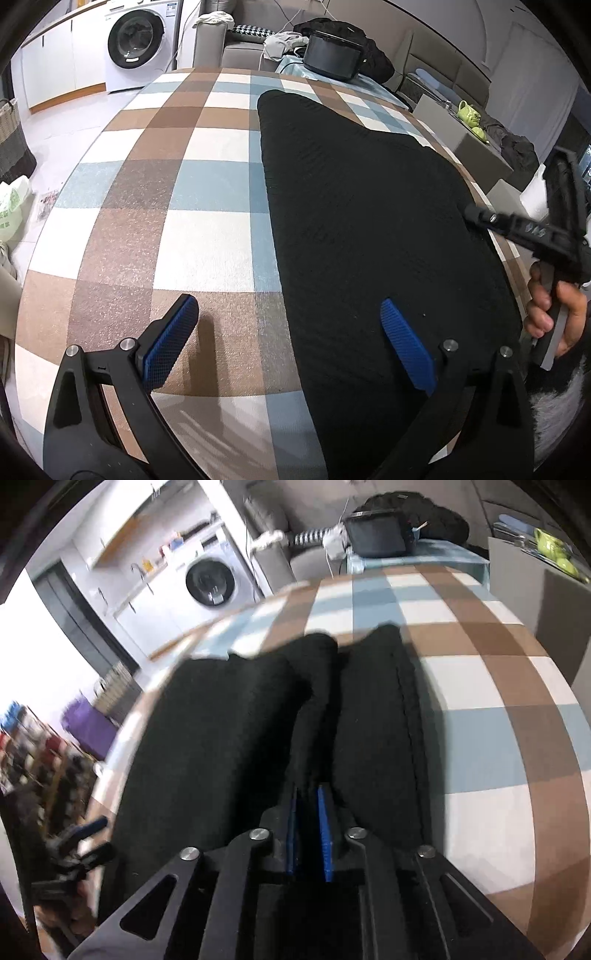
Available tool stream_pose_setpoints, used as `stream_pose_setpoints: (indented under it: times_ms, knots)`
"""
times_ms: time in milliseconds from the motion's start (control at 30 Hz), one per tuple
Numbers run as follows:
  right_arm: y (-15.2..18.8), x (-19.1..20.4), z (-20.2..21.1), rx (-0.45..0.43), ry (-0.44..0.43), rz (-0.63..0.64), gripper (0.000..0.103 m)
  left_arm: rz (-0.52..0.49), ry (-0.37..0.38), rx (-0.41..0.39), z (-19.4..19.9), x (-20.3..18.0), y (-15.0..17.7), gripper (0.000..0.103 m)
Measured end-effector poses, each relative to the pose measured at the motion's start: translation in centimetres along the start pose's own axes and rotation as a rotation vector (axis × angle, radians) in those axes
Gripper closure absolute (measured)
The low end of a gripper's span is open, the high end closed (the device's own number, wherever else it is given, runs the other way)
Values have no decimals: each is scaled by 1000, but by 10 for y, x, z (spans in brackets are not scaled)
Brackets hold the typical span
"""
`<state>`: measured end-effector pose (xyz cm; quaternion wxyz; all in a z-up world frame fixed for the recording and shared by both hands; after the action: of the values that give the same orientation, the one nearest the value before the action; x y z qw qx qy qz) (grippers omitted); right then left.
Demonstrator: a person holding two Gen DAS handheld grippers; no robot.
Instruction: Fold small clothes
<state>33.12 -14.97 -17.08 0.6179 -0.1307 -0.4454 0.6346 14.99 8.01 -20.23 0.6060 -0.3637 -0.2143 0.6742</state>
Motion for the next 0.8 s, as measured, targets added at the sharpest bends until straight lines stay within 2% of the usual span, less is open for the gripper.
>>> stream_pose_setpoints:
  times_ms: [33, 100, 167, 233, 333, 400, 433, 500, 600, 667, 700, 767, 800]
  knots:
    - [-4, 1, 2, -17, -17, -7, 75, 2, 0, 2, -1, 0, 0, 5]
    - [-12, 7, 0, -15, -100, -62, 75, 3, 2, 6, -4, -1, 0, 5]
    - [-16, 11, -10, 8, -141, -119, 75, 0, -1, 3, -5, -3, -1, 5]
    - [-19, 12, -26, 38, -96, -121, 74, -6, -3, -3, -6, -5, -2, 5]
    - [-17, 18, -47, 100, -129, -167, 74, -7, 7, -21, -5, -8, -7, 5]
    - [-22, 23, -51, 82, -111, -133, 88, -3, 9, -25, -6, -8, -10, 5]
    - [-29, 33, -44, 23, -146, -93, 94, 0, 8, -26, -6, -8, -11, 5]
    - [-34, 43, -40, -15, -107, -1, 94, 6, 5, -30, -8, -7, -14, 5]
    - [-28, 32, -53, 44, -67, -27, 94, 16, 1, -27, -10, -5, -14, 5]
    - [-18, 20, -54, 98, -58, -74, 87, 16, -10, -25, -10, -3, -12, 5]
    - [-16, 18, -48, 88, -79, -81, 86, 16, -10, -25, -9, -3, -12, 5]
    - [-6, 17, -27, 83, -116, -70, 74, 21, 3, -23, -9, -4, -11, 5]
    - [-1, 16, -23, 94, -135, -79, 73, 22, 9, -22, -9, -4, -11, 5]
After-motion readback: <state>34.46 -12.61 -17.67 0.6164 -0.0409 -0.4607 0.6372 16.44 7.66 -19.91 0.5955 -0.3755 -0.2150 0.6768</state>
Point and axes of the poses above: each gripper's, at about its wrist camera, not at the fingertips, and z roughly against the way its jaws point, x to its left, y to its underside, the point moved 5 cm from there along -z, roughly the way its jaws point, and after that the axes turned 13 degrees about -x, right-handed, at the moved point
